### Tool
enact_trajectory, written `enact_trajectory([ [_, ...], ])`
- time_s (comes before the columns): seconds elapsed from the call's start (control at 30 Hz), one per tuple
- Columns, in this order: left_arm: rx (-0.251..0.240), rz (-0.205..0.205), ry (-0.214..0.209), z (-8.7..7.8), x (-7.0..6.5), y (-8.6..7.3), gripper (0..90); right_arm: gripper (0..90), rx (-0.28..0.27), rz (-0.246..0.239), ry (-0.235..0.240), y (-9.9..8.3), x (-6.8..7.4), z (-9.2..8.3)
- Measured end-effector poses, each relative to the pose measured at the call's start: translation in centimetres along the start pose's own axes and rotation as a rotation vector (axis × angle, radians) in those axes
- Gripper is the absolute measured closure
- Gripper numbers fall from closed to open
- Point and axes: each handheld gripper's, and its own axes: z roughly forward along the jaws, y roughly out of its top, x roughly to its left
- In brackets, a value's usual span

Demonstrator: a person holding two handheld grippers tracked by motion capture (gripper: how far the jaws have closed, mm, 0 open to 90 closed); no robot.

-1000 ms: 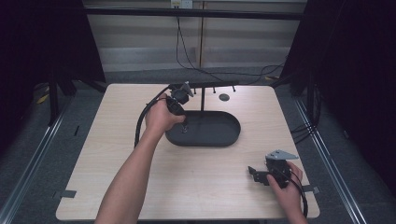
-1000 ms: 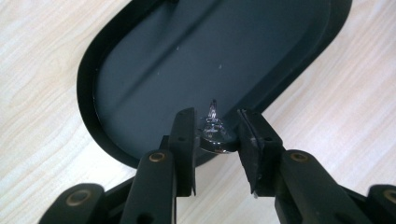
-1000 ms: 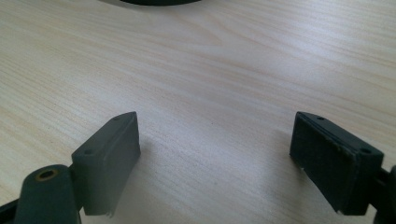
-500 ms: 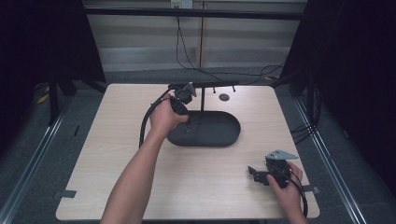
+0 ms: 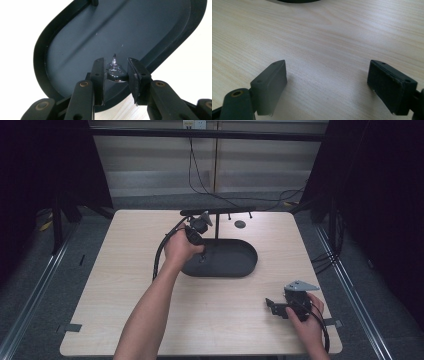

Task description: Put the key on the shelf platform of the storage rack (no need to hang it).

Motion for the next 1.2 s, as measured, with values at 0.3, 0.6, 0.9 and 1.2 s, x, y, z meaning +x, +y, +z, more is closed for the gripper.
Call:
enact_trajectory([
  [0.3,0.013,0.007,0.01,0.9,0.1,-0.1,68.1,15.3,-0.001,-0.002,0.0,0.0,0.0,0.0],
  [0.6,0.009,-0.011,0.02,1.7,0.5,-0.3,68.0,15.3,0.0,-0.001,0.001,0.0,0.0,0.0],
  [0.9,0.012,-0.014,0.027,2.3,0.5,-0.3,68.1,15.3,0.001,0.0,-0.001,0.0,0.0,0.0],
  [1.2,0.0,-0.013,0.033,2.6,0.5,-0.6,68.0,15.3,-0.001,-0.002,0.0,0.0,0.0,0.0],
])
